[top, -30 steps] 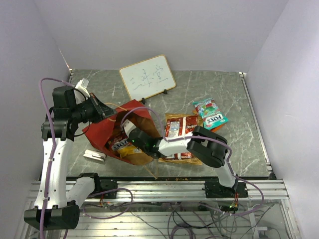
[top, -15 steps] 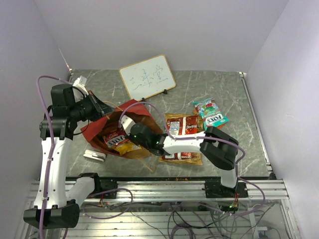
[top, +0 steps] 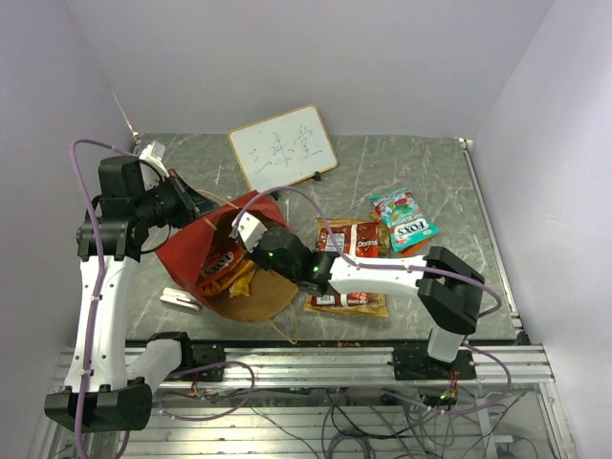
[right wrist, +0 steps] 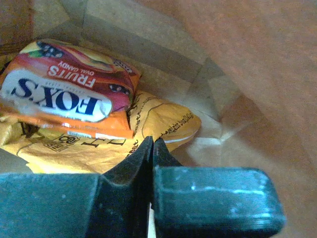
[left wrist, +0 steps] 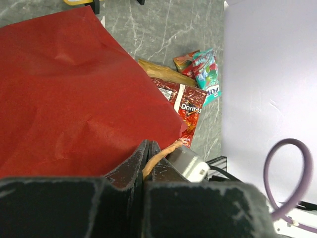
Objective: Take the snacks out of the paper bag
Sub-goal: Take out the snack from the paper bag.
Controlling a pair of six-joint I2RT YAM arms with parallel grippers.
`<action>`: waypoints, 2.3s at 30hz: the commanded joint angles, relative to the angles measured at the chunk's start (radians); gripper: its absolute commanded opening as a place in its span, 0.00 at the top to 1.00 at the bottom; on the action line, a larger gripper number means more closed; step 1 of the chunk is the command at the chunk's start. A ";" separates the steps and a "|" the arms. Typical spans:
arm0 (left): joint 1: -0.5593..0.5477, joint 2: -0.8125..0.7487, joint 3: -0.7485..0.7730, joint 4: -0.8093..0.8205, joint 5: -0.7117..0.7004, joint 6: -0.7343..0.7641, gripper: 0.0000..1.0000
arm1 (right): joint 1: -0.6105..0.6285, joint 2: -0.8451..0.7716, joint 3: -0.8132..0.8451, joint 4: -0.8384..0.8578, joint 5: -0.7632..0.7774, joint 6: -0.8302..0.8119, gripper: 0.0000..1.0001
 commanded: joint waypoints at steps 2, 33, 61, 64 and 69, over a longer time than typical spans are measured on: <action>0.004 0.006 0.023 0.035 -0.015 0.007 0.93 | 0.004 -0.143 -0.073 0.011 0.005 -0.031 1.00; 0.003 0.043 0.021 0.093 -0.001 -0.018 0.93 | 0.001 -0.379 -0.263 -0.231 -0.633 -0.680 0.24; 0.003 -0.002 -0.048 0.117 0.027 -0.097 0.93 | 0.056 0.116 0.025 -0.037 -0.578 -0.658 0.48; 0.003 0.000 -0.040 0.107 0.027 -0.089 0.93 | 0.055 0.139 0.044 -0.042 -0.574 -0.650 0.55; 0.003 0.008 -0.035 0.105 0.023 -0.084 0.93 | 0.056 0.143 0.062 -0.055 -0.570 -0.643 0.77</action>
